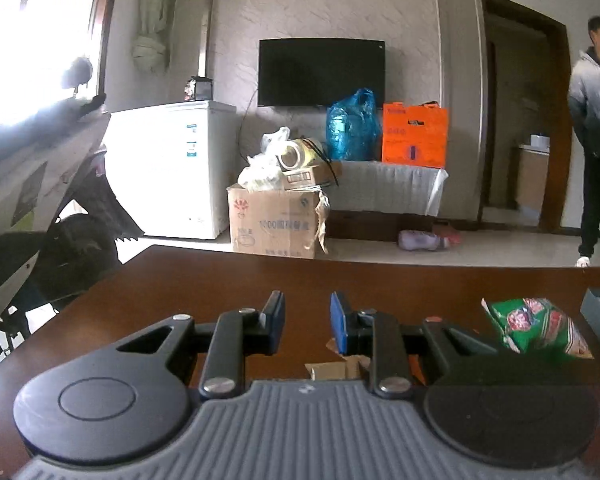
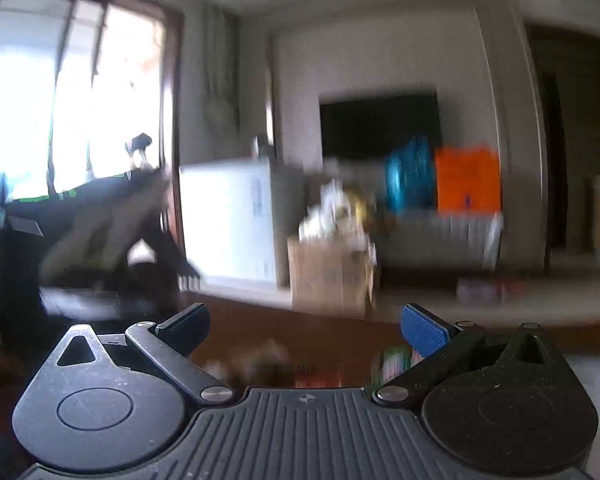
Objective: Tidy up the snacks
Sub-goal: 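Return both tools to the snack pile on the table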
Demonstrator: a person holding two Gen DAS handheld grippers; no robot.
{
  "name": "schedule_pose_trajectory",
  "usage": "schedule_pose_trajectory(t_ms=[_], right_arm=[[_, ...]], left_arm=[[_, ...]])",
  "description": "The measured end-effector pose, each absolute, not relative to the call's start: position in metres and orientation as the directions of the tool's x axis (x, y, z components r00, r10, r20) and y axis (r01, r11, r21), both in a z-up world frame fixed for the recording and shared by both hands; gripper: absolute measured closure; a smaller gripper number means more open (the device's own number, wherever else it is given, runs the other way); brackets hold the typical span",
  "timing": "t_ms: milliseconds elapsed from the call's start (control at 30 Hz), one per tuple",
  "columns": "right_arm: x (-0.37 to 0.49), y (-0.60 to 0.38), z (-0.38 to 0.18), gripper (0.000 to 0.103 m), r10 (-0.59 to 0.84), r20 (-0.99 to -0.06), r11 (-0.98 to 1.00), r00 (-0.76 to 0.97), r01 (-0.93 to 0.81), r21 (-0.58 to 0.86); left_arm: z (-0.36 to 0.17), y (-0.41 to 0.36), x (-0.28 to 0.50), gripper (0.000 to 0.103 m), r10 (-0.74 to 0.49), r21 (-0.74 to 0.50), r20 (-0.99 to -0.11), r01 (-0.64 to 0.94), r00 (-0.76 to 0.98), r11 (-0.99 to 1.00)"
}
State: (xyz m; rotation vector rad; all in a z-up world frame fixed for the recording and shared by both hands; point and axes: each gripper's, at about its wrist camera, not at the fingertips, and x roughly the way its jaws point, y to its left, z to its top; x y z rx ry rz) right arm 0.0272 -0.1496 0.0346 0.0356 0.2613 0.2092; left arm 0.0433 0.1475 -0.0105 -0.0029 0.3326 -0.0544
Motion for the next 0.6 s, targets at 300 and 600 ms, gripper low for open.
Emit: schedule_pose_trajectory(t_ms=[300,600], right_arm=[[0.039,-0.139,0.004,0.0,0.264,-0.372,0.964,0.89,-0.249,0.09],[0.047,-0.127,-0.008,0.003,0.328,-0.432,0.942,0.84,-0.325,0.083]], left_arm=[[-0.029,0.091,0.07,0.026,-0.038,0.043,-0.389,0.059,0.92,0.997],[-0.052,0.089,0.097,0.026,-0.033,0.049,-0.463,0.063,0.886,0.997]])
